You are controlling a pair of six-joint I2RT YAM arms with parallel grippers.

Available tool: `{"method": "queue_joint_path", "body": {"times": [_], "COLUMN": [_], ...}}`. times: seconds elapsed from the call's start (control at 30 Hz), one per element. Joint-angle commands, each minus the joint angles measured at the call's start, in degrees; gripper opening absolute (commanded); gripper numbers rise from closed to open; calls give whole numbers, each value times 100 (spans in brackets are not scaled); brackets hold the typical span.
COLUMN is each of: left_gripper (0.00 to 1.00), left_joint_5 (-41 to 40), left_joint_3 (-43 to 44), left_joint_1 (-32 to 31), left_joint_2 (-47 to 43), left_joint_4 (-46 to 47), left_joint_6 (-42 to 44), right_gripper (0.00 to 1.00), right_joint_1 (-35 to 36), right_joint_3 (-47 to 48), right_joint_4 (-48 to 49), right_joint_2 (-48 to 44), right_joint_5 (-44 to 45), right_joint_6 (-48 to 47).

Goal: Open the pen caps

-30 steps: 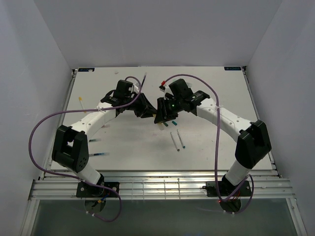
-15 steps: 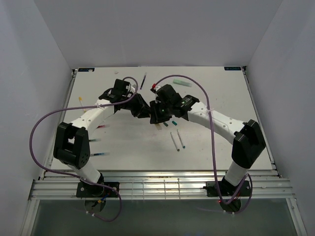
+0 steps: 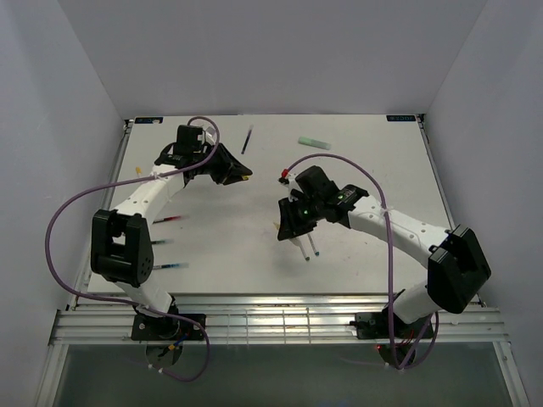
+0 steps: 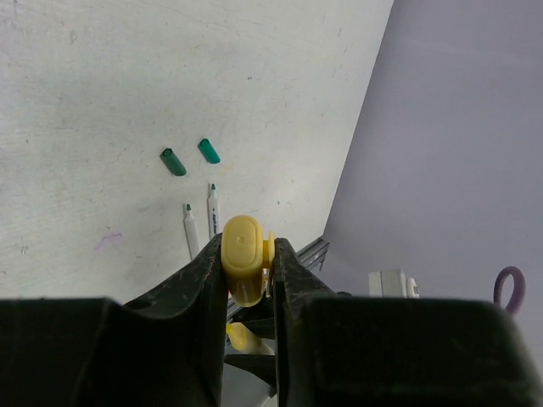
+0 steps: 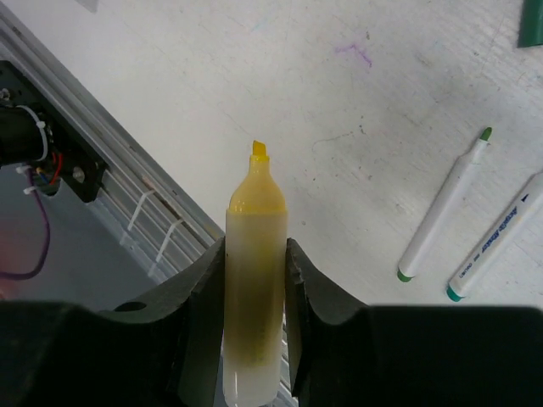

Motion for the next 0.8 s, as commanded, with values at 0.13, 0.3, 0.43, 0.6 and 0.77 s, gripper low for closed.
{"method": "queue_joint_path", "body": {"times": [0.13, 0.3, 0.43, 0.6, 0.77], "left_gripper": [0, 0, 0, 0, 2], "left_joint_5": [-165, -121, -226, -279, -270], "left_joint_3": [-293, -496, -365, -154, -241], "left_joint_1": [-111, -330, -568, -831, -981], "left_joint_2": [-315, -53, 273, 686, 1064], "left_joint_4": [269, 234, 225, 225, 410], "left_joint_6": [348, 392, 507, 603, 533], "right_gripper": [8, 8, 8, 8, 8], "right_joint_1": [-74, -47, -56, -47, -47], "right_joint_3": [107, 204, 99, -209, -455], "right_joint_4": [275, -25, 10, 230, 450], "right_joint_2": [269, 797, 1025, 1105, 1272], "right_joint_5": [-247, 502, 1090, 1425, 1416], "right_joint_6": [54, -60, -34, 36, 27]}}
